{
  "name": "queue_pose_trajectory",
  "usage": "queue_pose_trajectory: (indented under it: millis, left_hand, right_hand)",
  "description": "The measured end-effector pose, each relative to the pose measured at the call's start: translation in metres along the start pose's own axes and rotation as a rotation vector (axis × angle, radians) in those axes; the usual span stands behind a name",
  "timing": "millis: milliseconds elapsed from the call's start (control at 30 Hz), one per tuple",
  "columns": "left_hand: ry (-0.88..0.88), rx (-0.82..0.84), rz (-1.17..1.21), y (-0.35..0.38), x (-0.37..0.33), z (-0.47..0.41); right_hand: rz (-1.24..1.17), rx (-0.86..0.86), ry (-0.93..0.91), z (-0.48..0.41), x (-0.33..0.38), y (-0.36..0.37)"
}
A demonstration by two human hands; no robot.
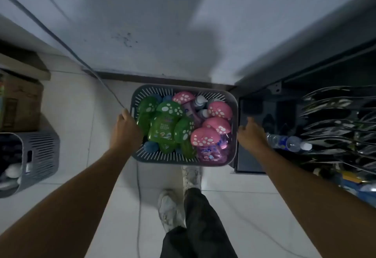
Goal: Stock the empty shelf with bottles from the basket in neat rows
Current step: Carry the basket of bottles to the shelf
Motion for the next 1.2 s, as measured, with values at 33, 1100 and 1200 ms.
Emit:
queue_pose_trajectory:
  millis: [33,1100,1200]
  left_hand:
    - [-0.003,-0.004,-0.006,0.002,-0.001,-0.004]
    - [-0.221,0.028,-0.067,0.011,0.008,0.0]
    - [-0.186,0.04,-0.1,-0.015,0.007,0.025]
  right_hand:
    - [0.019,0.015,0.011,-0.004,0.0,0.002]
    - [0.137,0.161,-0.056,0.007,0.009,-0.014]
    - [0.125,0.177,-0.069,0.036,0.012,-0.036]
Point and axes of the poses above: each hand's wrist, its own z-axis away from the middle knuckle, its own y-axis out of the palm, x = y × z, the point moved 3 cm from there along -z, towards the middle knuckle, and after that the axes turned 9 degrees about -z, right-handed, at the moved point
